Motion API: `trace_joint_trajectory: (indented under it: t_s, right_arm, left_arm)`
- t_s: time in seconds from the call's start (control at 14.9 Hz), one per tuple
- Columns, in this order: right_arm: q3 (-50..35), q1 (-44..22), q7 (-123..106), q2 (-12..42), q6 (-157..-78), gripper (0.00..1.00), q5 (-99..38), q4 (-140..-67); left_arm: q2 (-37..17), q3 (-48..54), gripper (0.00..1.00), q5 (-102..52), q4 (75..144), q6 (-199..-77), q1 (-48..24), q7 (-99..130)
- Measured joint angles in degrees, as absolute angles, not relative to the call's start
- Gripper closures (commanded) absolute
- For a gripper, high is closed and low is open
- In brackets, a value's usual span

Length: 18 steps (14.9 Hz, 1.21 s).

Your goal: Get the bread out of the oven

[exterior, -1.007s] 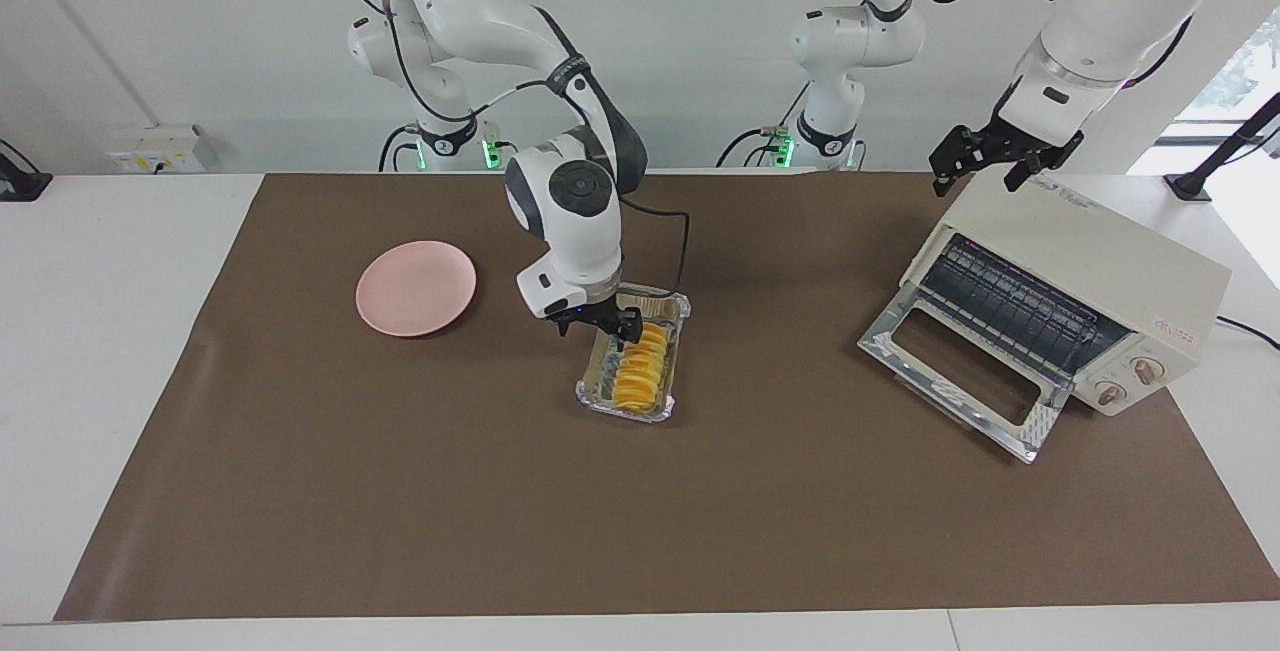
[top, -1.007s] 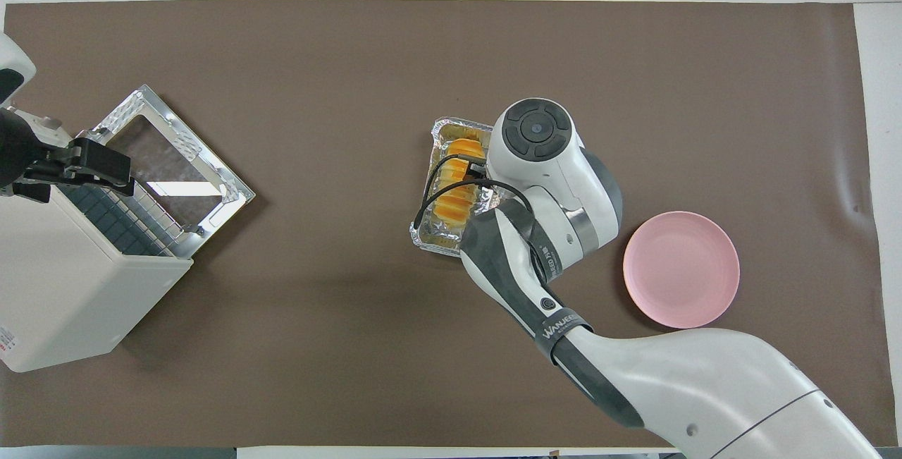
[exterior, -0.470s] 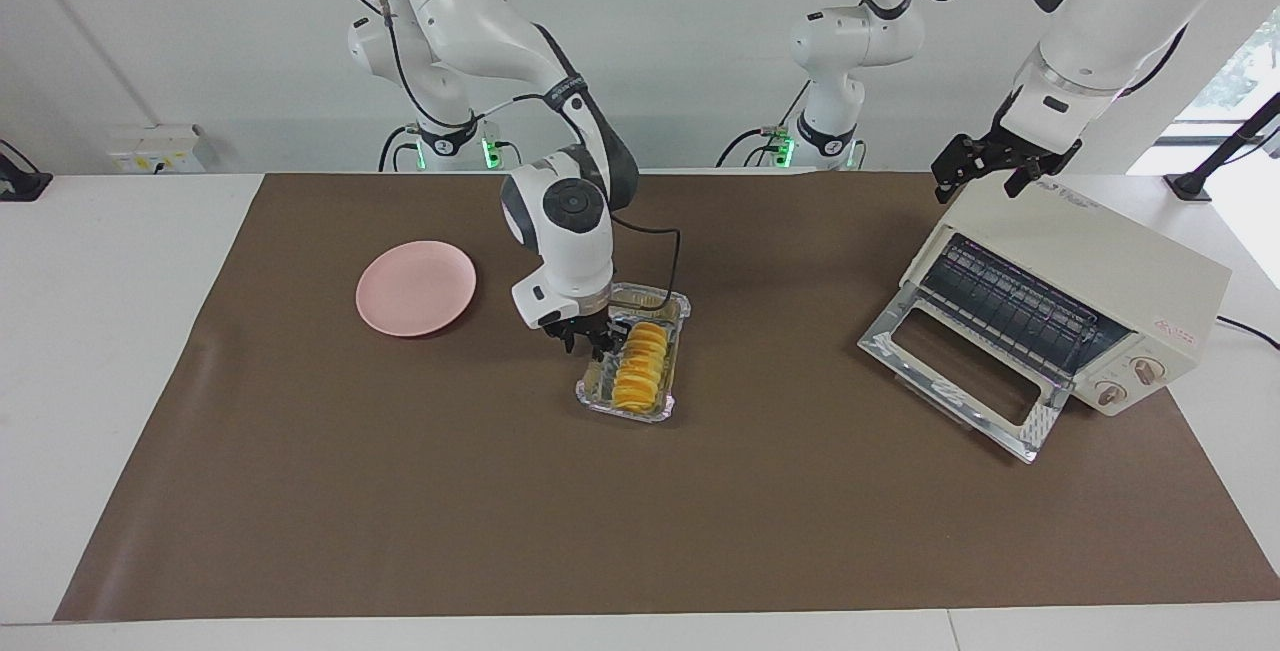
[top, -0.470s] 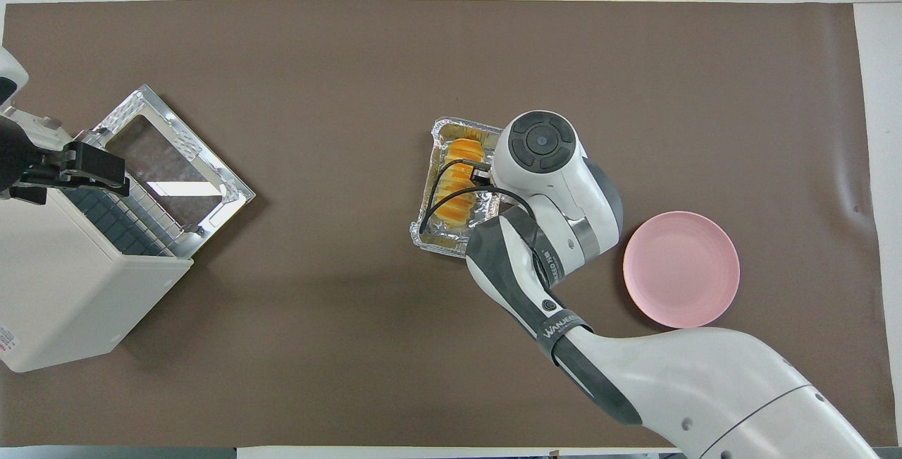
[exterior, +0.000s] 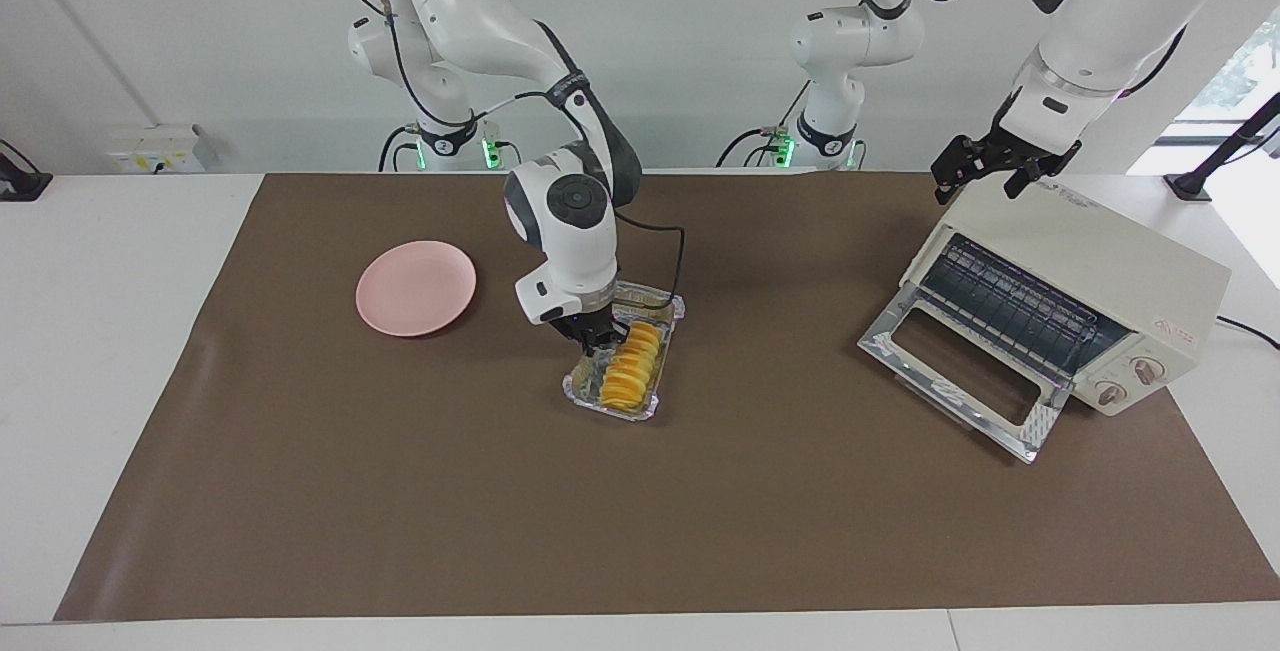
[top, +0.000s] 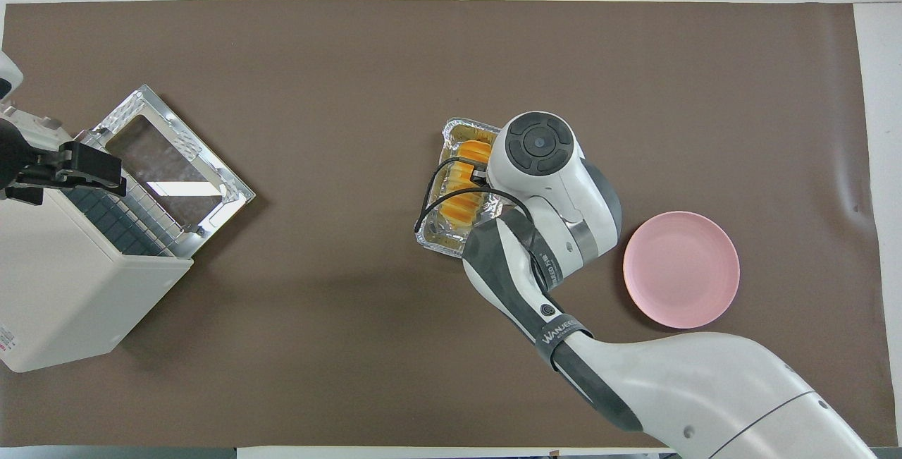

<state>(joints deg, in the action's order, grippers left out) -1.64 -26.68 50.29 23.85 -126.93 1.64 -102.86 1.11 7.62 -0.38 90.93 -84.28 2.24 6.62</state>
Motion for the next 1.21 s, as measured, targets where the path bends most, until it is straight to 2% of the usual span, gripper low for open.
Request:
trace_joint_trajectory:
  t_s: [0.27,0.54,1.01,1.21]
  right_arm:
    - [-1.39,-26.26,49.45,23.62,-121.89,1.0,1.64,-98.45]
    - [-1.03,-19.53,39.55,22.72,-116.15,1.0,-0.53,-91.38]
    - [-0.86,-3.83,12.2,23.49,-117.69,1.0,-5.65,-90.67]
    - [-0.9,-0.92,8.06,26.08,-120.49,1.0,-5.94,-90.84]
  left_arm:
    - [1.33,8.16,0.0,-0.42,91.47,-84.16,2.25,6.47]
    - [1.35,7.72,0.0,-0.42,91.55,-84.03,2.64,6.5]
    - [1.36,7.67,0.0,-0.42,91.55,-84.0,2.69,6.5]
    - [1.36,7.67,0.0,-0.42,91.55,-83.98,2.69,6.5]
